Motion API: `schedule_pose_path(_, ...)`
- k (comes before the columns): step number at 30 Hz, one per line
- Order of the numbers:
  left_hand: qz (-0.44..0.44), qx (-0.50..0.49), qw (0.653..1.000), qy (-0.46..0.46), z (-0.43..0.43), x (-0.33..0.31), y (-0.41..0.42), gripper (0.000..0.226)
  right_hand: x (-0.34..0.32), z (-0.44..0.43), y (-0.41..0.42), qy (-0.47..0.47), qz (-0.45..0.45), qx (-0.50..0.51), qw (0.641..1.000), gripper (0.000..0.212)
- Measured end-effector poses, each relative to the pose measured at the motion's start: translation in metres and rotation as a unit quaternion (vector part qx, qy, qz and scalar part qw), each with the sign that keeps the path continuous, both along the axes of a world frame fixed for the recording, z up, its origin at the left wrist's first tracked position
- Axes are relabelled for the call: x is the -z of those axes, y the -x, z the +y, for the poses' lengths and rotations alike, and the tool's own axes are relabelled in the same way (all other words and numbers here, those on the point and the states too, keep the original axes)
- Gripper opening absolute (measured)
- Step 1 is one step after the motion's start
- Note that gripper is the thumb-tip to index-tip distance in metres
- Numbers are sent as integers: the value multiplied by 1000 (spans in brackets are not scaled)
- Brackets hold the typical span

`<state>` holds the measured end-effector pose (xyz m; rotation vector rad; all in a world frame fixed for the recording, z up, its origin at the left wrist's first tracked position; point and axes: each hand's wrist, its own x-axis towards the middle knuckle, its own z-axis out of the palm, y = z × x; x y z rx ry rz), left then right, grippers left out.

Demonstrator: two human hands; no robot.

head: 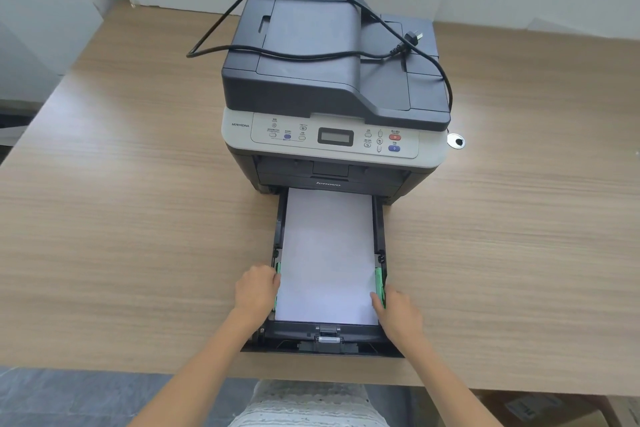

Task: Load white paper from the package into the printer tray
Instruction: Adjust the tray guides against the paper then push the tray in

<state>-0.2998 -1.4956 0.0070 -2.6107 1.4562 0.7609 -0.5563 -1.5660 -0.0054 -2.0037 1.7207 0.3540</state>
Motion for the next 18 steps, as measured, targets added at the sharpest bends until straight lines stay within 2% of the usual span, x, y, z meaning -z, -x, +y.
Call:
schedule_pose_path(3, 34, -17, 998, 44, 6, 2, -5, 31, -5, -3, 1, 9, 3, 7, 1000, 36)
schedule_pose_path(7, 152, -68, 978, 123, 18, 7, -16, 19, -9, -7, 1, -4, -3, 5, 1000, 38)
schedule_pose_path(11, 226, -114, 958, 137, 31, 7, -31, 22, -11, -7, 9, -13, -15, 24, 1000, 38)
schedule_pose_path(13, 226, -120, 963, 85, 40, 8, -41, 23, -11, -7, 16, -31, -20, 43, 998, 40)
schedule_pose_path(15, 214, -123, 969, -11, 48, 7, -49, 28, -11, -9, 23, -67, -29, 75, 995, 40)
schedule_pose_path(18, 229, -152, 950, -149, 55, 0, -56, 41, -14, -12, 33, -151, 13, 87, 985, 38)
